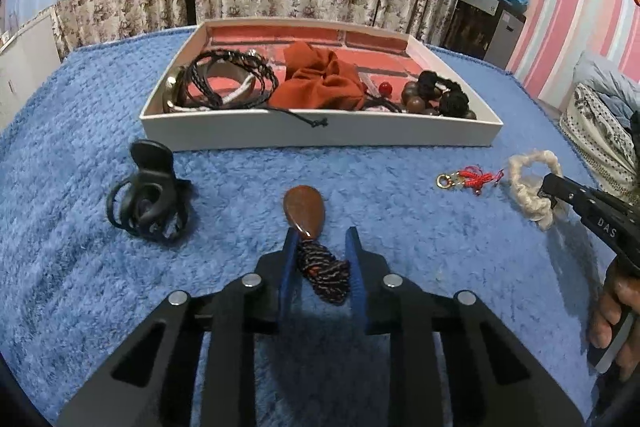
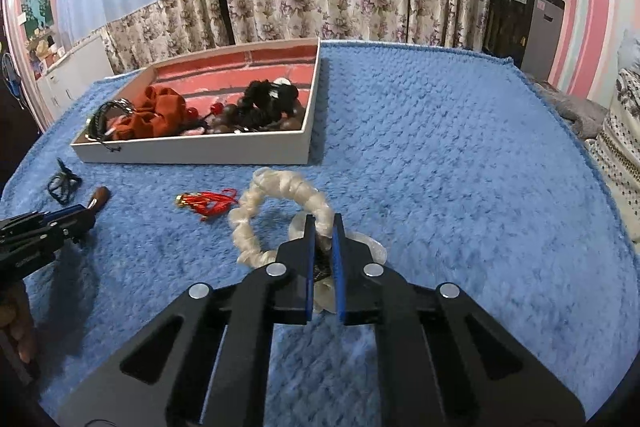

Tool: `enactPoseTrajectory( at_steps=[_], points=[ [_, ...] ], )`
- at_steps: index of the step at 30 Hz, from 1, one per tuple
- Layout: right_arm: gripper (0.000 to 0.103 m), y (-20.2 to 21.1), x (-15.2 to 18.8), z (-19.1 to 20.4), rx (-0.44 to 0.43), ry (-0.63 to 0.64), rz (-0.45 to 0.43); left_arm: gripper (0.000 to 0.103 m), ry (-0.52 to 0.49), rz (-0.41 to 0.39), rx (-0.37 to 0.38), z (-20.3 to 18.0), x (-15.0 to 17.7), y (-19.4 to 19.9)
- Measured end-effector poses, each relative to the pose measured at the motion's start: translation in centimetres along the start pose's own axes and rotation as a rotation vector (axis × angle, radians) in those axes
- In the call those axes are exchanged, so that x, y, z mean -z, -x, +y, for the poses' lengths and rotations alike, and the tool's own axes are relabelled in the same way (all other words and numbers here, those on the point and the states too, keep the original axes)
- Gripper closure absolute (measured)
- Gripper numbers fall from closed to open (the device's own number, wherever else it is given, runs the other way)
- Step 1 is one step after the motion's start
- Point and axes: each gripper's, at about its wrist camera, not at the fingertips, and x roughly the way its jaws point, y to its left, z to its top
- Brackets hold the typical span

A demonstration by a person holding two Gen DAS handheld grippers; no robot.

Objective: Organize jewelry
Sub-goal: 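Grasp the wooden pendant cord with the left gripper while the right gripper grasps the cream scrunchie, then carry the pendant and cream scrunchie into the tray and open both grippers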

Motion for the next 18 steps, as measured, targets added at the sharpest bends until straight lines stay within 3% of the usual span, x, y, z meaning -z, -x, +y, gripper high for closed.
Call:
enactPoseTrajectory(
  at_steps=[18],
  points=[
    [0.095, 3.8, -2.7, 1.9, -0.059, 0.026, -0.100, 0.081, -0.009, -0.105, -0.014, 0.6, -2.5, 4.0]
  ],
)
